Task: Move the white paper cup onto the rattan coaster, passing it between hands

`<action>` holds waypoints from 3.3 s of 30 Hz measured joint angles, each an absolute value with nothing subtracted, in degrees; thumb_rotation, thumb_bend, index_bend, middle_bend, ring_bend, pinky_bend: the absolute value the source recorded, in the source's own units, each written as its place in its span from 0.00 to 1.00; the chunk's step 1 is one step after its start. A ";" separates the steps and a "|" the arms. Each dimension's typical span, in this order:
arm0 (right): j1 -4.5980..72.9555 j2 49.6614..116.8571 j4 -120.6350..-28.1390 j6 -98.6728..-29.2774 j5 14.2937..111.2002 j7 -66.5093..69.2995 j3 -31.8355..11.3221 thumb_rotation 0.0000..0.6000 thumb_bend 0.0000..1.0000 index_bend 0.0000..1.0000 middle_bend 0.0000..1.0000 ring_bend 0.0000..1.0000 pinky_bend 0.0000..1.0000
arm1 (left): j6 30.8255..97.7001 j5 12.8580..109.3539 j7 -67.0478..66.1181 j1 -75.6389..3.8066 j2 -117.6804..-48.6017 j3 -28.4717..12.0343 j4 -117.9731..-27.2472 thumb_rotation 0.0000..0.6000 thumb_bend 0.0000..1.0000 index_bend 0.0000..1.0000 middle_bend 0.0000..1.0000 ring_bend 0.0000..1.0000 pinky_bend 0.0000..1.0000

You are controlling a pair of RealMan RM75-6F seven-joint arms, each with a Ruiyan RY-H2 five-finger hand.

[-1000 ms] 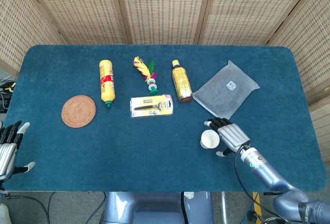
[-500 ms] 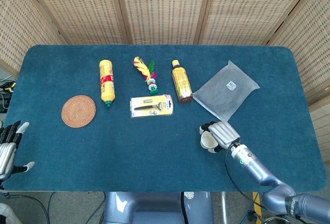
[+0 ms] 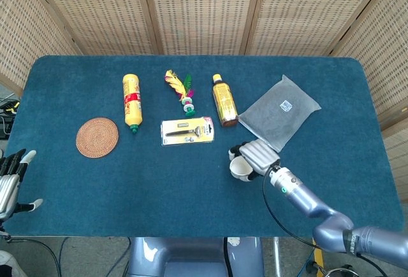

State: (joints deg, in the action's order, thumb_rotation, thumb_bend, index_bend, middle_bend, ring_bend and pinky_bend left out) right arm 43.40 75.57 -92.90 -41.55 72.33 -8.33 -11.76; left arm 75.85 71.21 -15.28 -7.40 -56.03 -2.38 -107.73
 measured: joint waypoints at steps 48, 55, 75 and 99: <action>66.07 80.85 -97.84 -47.19 44.73 -24.24 -10.08 1.00 0.00 0.02 0.00 0.00 0.00 | 71.92 67.81 -14.68 -10.37 -56.51 -2.02 -106.06 1.00 0.00 0.00 0.00 0.00 0.00; 53.98 66.35 -108.29 -59.32 59.30 -24.03 -2.49 1.00 0.00 0.02 0.00 0.00 0.00 | 73.63 70.63 -18.19 -10.69 -58.72 -1.51 -105.62 1.00 0.00 0.00 0.00 0.00 0.00; 22.03 67.75 -89.73 -87.36 81.47 -9.62 6.84 1.00 0.00 0.08 0.00 0.00 0.00 | 59.95 96.39 -7.95 -32.25 -69.88 -4.00 -87.28 1.00 0.00 0.00 0.00 0.00 0.00; 17.30 68.62 -87.04 -85.77 81.33 -11.15 -0.03 1.00 0.00 0.08 0.00 0.00 0.00 | 45.74 91.54 -15.27 -48.00 -86.34 -6.99 -79.43 1.00 0.00 0.00 0.00 0.00 0.03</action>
State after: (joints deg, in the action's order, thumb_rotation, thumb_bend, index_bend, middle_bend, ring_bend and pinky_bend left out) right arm 17.30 68.62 -87.04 -85.77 81.33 -11.15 -0.03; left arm 45.74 91.54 -15.27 -48.00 -86.34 -6.99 -79.43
